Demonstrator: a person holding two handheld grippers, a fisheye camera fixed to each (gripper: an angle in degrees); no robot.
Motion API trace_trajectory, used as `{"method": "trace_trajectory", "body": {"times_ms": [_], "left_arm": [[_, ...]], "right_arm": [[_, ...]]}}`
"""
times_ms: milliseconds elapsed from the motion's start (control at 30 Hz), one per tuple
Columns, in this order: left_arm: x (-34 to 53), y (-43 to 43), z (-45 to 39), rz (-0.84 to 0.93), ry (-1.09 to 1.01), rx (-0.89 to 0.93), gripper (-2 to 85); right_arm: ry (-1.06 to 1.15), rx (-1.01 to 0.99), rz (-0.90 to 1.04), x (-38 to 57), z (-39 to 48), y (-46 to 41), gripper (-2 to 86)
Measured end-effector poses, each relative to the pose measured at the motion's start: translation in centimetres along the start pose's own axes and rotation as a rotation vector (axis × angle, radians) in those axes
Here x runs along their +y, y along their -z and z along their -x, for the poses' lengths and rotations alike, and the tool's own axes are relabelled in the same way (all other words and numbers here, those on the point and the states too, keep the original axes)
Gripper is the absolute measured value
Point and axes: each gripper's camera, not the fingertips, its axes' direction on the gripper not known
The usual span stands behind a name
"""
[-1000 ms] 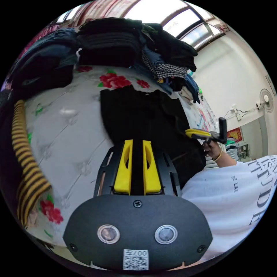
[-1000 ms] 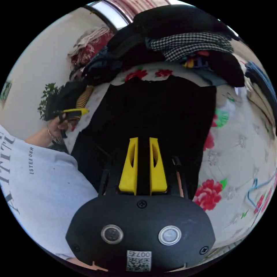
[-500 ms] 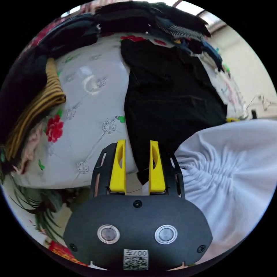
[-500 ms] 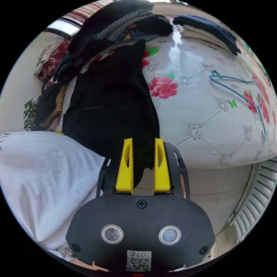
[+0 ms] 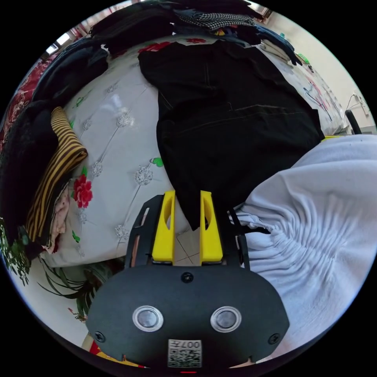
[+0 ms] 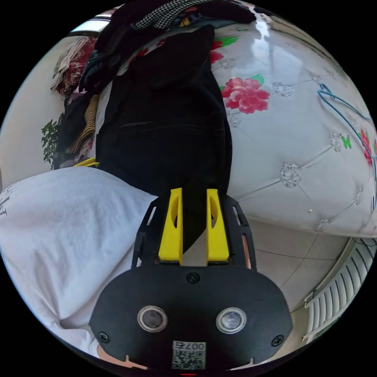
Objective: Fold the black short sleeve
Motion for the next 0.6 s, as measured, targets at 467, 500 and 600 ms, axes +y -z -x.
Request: {"method": "trace_trajectory", "body": {"times_ms": [467,500,600], "left_arm": [[-2.6,5.4,17.3,-0.026,0.120,0.723,-0.4],[-2.8,5.7,18.3,-0.043,0.127,0.772,-0.4],[-4.5,7.0,22.7,-0.108,0.146,0.958,-0.4]], "right_arm": [[0.035,-0.504,-0.191,-4.2,-8.3,11.1,0.7],[0.033,-0.522,-0.204,-4.5,-8.6,11.7,0.7],[0.019,-0.608,-0.262,-6.4,-10.1,14.3,0.4]]}}
